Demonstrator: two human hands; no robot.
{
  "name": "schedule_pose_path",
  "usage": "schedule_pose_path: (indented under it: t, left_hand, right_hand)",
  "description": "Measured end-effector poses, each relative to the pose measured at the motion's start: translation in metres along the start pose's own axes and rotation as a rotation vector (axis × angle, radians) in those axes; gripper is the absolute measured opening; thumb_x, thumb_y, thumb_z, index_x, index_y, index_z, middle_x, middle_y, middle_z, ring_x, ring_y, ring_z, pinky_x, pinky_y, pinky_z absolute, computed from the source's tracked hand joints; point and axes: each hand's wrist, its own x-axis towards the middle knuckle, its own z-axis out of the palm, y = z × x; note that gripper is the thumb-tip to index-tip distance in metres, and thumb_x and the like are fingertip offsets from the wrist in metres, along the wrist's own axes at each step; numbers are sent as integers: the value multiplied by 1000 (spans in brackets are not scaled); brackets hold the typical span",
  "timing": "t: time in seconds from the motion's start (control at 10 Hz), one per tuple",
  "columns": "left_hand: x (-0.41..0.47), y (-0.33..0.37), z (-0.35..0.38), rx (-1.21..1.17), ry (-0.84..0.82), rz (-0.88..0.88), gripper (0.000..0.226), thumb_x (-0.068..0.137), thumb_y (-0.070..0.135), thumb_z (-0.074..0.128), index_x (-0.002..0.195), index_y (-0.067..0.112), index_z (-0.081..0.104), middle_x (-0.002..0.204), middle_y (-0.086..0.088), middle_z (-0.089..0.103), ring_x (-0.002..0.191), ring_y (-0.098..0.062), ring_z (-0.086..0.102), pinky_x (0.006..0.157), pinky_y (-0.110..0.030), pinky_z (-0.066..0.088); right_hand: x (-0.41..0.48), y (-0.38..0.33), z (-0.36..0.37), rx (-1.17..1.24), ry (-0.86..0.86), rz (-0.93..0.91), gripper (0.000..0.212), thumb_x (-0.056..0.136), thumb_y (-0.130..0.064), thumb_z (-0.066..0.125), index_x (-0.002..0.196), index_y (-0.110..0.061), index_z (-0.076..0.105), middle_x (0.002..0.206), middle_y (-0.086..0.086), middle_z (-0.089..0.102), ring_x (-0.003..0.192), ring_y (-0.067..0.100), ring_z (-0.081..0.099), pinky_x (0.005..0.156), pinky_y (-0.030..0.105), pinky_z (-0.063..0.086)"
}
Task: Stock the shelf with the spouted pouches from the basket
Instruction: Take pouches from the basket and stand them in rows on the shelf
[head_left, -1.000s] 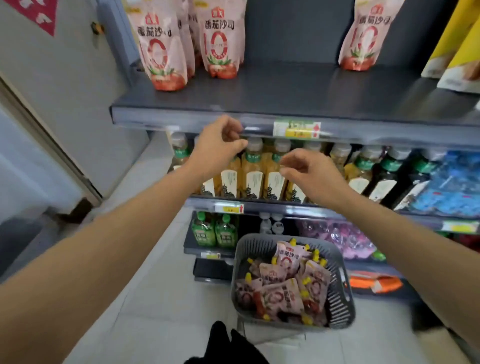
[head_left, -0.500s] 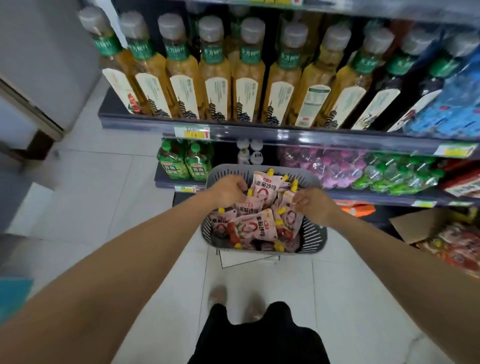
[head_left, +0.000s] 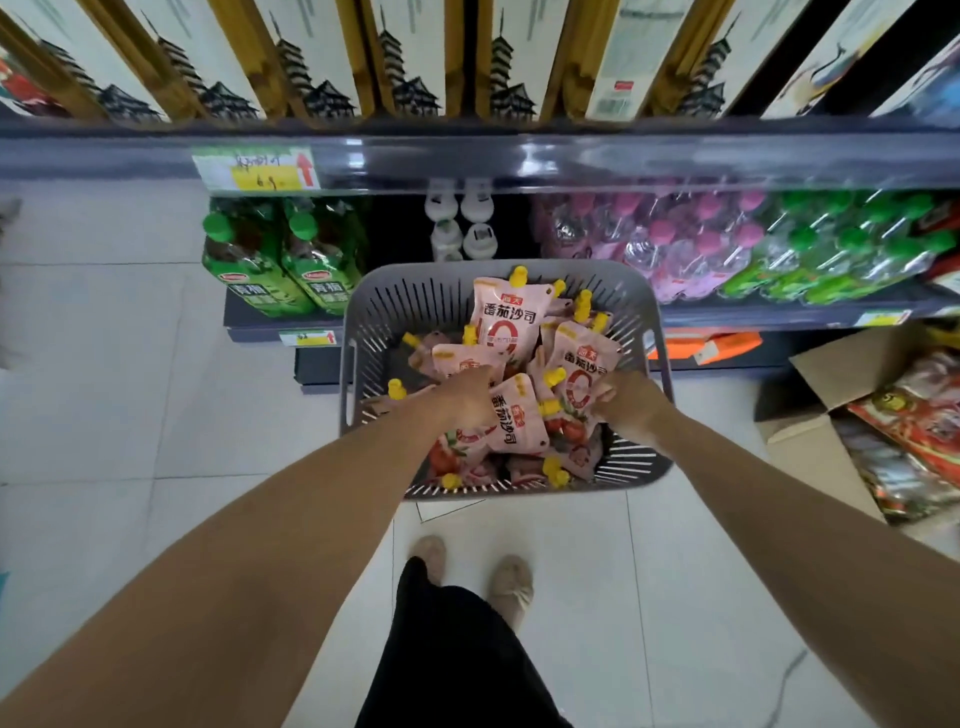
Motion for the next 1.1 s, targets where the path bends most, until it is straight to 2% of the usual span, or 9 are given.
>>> schedule_pose_path:
  t: [0.1, 0.2, 0.3, 0.4, 0.6, 0.7, 0.8, 1.0, 1.1]
  left_hand:
    - [14, -5, 9, 14, -7, -43, 65, 84, 5, 57, 142, 9, 30, 141, -12, 44, 123, -28, 47, 83, -29, 41]
    - [23, -8, 13, 2, 24, -39, 52, 82, 5, 61, 132, 8, 46, 133, -12, 51, 119, -27, 50, 87, -31, 43]
    - [24, -11, 10, -39, 65, -12, 37, 77, 6, 68, 113, 5, 59, 117, -10, 59, 111, -28, 55, 82, -30, 44]
    - [17, -19, -1, -142, 173, -3, 25, 77, 5, 67, 102, 3, 62, 109, -10, 64, 108, -26, 58, 84, -32, 49]
    - [-10, -31, -45, -590, 387, 26, 29, 75, -2, 68, 104, 3, 68, 107, -13, 69, 90, -16, 61, 79, -23, 45]
    - [-17, -34, -54, -700, 376, 32, 32, 77, -1, 69, 108, 4, 66, 106, -10, 69, 87, -13, 60, 75, -22, 46]
    - [-25, -38, -56, -745, 363, 31, 33, 79, 0, 67, 111, 6, 66, 106, -9, 69, 85, -11, 61, 65, -17, 49]
    - [-46, -37, -64, -766, 414, 34, 30, 82, 0, 63, 110, 7, 66, 109, -10, 69, 92, -16, 63, 79, -26, 49]
    - [-65, -31, -77, -805, 438, 23, 28, 83, 1, 63, 111, 7, 65, 114, -13, 68, 104, -26, 63, 89, -35, 51]
  right_hand:
    - [10, 2, 11, 24, -11, 20, 27, 89, -9, 53, 113, -3, 63, 127, 15, 58, 119, 29, 53, 100, 34, 42]
    - [18, 2, 16, 75, -41, 34, 26, 89, -7, 52, 113, 1, 62, 123, 17, 60, 116, 30, 54, 93, 31, 43]
    - [22, 2, 15, 192, -73, 97, 28, 88, -5, 54, 114, 2, 60, 120, 21, 61, 113, 34, 56, 80, 26, 42]
    - [25, -1, 15, 220, -69, 100, 28, 87, -2, 53, 113, 1, 62, 119, 22, 61, 101, 31, 58, 77, 23, 39]
    - [32, -23, 30, 250, -38, 93, 19, 81, -8, 63, 95, 4, 63, 94, 18, 63, 86, 28, 60, 75, 37, 47]
    - [39, -33, 36, 67, -2, 125, 27, 89, -19, 55, 101, 2, 64, 103, 17, 66, 99, 30, 60, 77, 31, 44]
    - [39, -39, 42, -93, 56, 114, 33, 96, -21, 37, 109, -4, 62, 113, 13, 64, 109, 28, 58, 81, 28, 43]
    - [26, -45, 39, 256, 170, 170, 27, 89, -15, 51, 107, 0, 64, 112, 20, 64, 104, 33, 58, 90, 37, 44]
    - [6, -57, 22, 373, 197, 85, 24, 89, -10, 51, 100, 7, 63, 100, 24, 64, 77, 24, 52, 73, 32, 45]
